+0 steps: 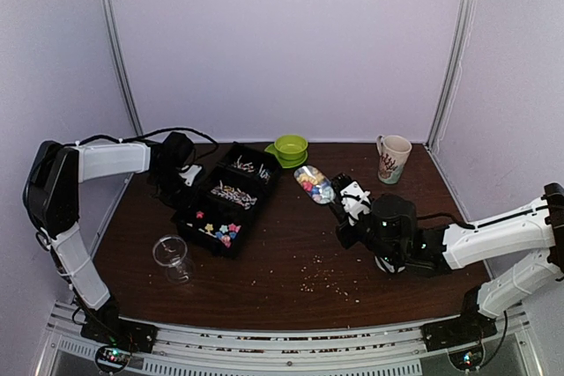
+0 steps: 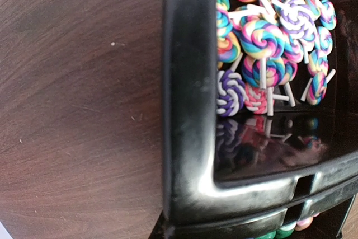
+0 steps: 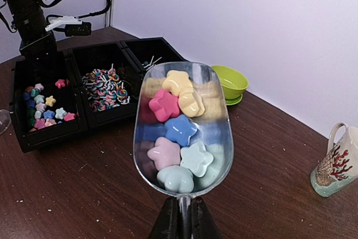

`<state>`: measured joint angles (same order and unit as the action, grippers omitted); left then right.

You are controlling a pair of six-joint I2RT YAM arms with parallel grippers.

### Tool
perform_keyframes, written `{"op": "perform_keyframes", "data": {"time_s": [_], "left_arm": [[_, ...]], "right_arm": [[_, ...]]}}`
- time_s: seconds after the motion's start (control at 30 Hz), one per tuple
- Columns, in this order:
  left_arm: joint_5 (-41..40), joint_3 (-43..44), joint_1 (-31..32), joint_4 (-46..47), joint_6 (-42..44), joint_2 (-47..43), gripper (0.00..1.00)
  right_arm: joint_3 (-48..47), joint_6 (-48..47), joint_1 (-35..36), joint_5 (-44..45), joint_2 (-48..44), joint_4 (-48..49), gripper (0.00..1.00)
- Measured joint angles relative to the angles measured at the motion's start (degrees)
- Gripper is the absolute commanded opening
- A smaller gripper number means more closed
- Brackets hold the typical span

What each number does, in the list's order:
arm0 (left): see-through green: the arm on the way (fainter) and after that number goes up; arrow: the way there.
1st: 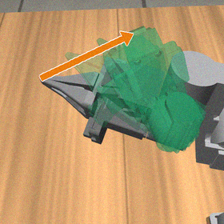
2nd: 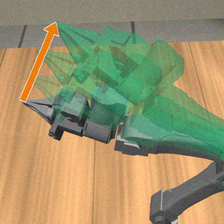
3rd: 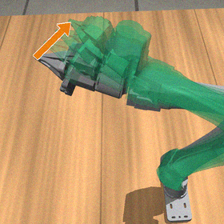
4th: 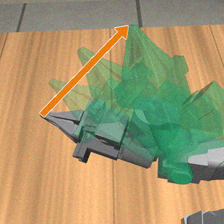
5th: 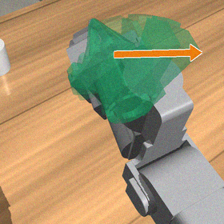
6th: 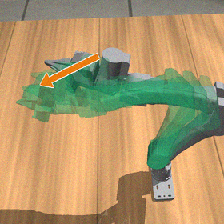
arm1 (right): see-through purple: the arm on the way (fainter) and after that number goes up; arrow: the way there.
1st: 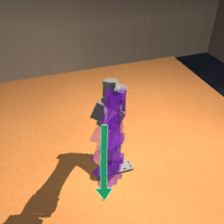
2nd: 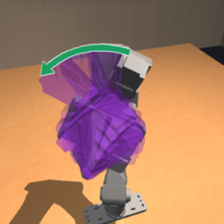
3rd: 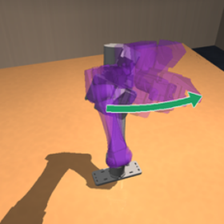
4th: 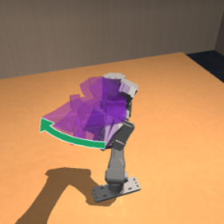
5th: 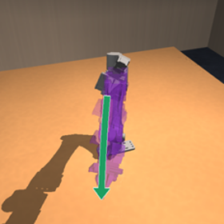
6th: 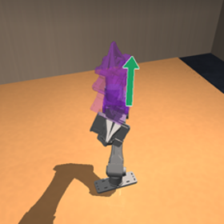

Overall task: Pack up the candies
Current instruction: Place the plate at the center of the board.

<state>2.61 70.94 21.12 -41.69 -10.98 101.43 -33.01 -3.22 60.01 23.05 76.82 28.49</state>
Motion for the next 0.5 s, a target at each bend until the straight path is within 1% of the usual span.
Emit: {"op": "perform_keyframes", "data": {"time_s": [0.37, 0.5], "left_arm": [[-0.35, 0.83, -3.65, 0.09, 0.02, 0.79, 0.00], [-0.33, 1.31, -4.81, 0.26, 0.35, 1.49, 0.04]], "right_arm": [[0.22, 0.00, 0.00, 0.00, -0.11, 0.00, 0.00], [0.39, 0.00, 0.00, -0.02, -0.17, 0.00, 0.00]]}}
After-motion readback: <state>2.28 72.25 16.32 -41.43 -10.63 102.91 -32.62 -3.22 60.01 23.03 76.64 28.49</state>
